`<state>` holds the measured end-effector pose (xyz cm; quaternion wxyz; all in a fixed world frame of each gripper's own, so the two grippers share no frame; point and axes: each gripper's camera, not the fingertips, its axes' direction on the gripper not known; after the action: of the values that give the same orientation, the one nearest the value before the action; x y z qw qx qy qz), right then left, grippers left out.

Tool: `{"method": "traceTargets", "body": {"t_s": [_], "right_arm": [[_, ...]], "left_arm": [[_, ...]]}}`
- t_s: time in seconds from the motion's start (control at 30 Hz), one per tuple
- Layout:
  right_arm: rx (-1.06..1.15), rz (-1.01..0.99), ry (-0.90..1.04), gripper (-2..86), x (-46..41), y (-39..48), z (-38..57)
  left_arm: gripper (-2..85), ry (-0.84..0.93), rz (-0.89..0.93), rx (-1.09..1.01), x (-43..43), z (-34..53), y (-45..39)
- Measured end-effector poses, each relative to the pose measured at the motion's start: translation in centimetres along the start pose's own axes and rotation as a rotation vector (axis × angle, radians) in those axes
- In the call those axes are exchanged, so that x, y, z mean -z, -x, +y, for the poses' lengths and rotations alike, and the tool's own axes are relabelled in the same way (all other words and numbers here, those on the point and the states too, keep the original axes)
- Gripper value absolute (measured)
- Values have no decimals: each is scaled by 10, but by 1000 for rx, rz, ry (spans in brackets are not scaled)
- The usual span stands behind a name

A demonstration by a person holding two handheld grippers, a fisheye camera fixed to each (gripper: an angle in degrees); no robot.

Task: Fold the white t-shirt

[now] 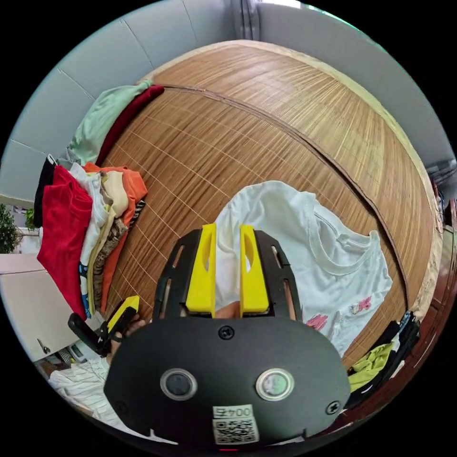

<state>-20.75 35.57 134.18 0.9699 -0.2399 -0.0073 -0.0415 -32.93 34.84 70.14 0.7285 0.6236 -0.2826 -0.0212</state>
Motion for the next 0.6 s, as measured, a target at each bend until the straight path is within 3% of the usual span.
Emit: {"method": "traceTargets", "body": {"t_s": [0.13, 0.23, 0.53, 0.6], "right_arm": [[97, 119, 59, 4, -19, 13, -36], [157, 102, -49, 3, -24, 18, -57], [206, -32, -20, 21, -17, 2, -74], [270, 44, -20, 26, -7, 9, -73]], "left_arm": [[3, 9, -4, -3, -2, 2, 2], [3, 16, -13, -2, -4, 3, 3], [3, 36, -10, 25, -9, 7, 12], [3, 32, -7, 25, -9, 9, 13]]}}
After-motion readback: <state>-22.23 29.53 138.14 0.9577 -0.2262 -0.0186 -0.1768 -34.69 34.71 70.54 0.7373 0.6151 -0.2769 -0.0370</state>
